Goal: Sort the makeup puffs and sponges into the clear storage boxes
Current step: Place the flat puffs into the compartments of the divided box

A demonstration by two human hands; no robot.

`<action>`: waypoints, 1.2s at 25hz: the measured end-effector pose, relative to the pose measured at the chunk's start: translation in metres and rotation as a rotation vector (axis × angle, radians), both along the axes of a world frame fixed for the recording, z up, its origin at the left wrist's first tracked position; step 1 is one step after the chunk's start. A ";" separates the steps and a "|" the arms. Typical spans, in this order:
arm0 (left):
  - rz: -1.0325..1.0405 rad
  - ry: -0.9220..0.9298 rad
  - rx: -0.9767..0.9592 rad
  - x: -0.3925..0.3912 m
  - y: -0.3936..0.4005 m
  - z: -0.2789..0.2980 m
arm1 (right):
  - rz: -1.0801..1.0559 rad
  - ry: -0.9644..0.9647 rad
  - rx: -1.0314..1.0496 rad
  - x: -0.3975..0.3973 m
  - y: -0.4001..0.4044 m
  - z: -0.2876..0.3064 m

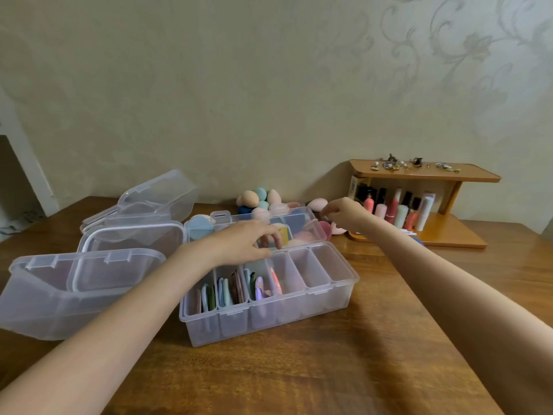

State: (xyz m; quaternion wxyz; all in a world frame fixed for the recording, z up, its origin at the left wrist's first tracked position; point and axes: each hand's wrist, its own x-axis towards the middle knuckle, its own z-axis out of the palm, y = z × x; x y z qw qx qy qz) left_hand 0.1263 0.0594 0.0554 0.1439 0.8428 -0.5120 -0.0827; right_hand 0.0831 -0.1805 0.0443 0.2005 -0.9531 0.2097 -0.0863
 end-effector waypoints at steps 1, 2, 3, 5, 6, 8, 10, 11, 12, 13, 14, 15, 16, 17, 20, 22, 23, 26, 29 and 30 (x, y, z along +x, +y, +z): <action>-0.002 -0.001 0.000 0.001 0.000 0.000 | 0.007 0.007 0.050 0.009 0.002 -0.004; -0.004 0.003 -0.005 0.001 -0.001 -0.001 | 0.012 0.019 0.081 0.016 0.004 -0.008; -0.004 0.012 -0.014 0.002 0.000 -0.002 | 0.019 0.050 0.096 0.022 0.007 -0.012; -0.007 0.026 -0.031 0.003 0.001 -0.005 | 0.023 0.137 0.073 0.030 0.011 -0.022; -0.007 0.028 -0.037 0.003 0.001 -0.006 | 0.011 0.170 0.037 0.033 0.011 -0.027; -0.008 0.024 -0.050 0.004 0.002 -0.007 | -0.016 0.168 -0.028 0.033 0.011 -0.031; -0.003 0.018 -0.045 0.005 0.003 -0.008 | -0.009 0.074 -0.003 0.027 0.010 -0.025; 0.000 0.013 -0.039 0.005 0.004 -0.008 | -0.016 0.021 -0.005 0.021 0.010 -0.019; 0.006 0.005 -0.037 0.004 0.005 -0.008 | -0.026 -0.031 -0.021 0.014 0.009 -0.012; 0.018 -0.011 -0.040 0.004 0.006 -0.008 | -0.035 -0.087 -0.036 0.008 0.009 -0.005; 0.027 -0.028 -0.060 0.002 0.007 -0.008 | -0.040 -0.156 -0.062 -0.001 0.011 0.004; 0.040 -0.038 -0.097 -0.002 0.010 -0.007 | -0.032 -0.246 -0.097 -0.011 0.015 0.012; 0.052 -0.036 -0.147 -0.007 0.013 -0.005 | -0.013 -0.355 -0.129 -0.020 0.020 0.020; 0.062 -0.021 -0.190 -0.011 0.017 -0.004 | 0.017 -0.463 -0.162 -0.029 0.028 0.026; 0.030 0.044 -0.186 -0.024 0.031 -0.003 | 0.174 -0.561 -0.202 -0.059 0.068 0.035; 0.001 0.049 -0.094 -0.029 0.036 -0.005 | 0.294 -0.465 -0.188 -0.077 0.103 0.027; 0.007 0.042 -0.056 -0.032 0.037 -0.006 | 0.334 -0.423 -0.184 -0.085 0.120 0.021; 0.043 0.020 -0.049 -0.038 0.037 -0.008 | 0.337 -0.310 -0.216 -0.092 0.146 -0.002; 0.059 -0.030 -0.044 -0.044 0.034 -0.006 | 0.334 -0.227 -0.271 -0.090 0.150 -0.012; 0.059 -0.047 -0.045 -0.044 0.033 -0.006 | 0.365 -0.194 -0.302 -0.088 0.149 -0.012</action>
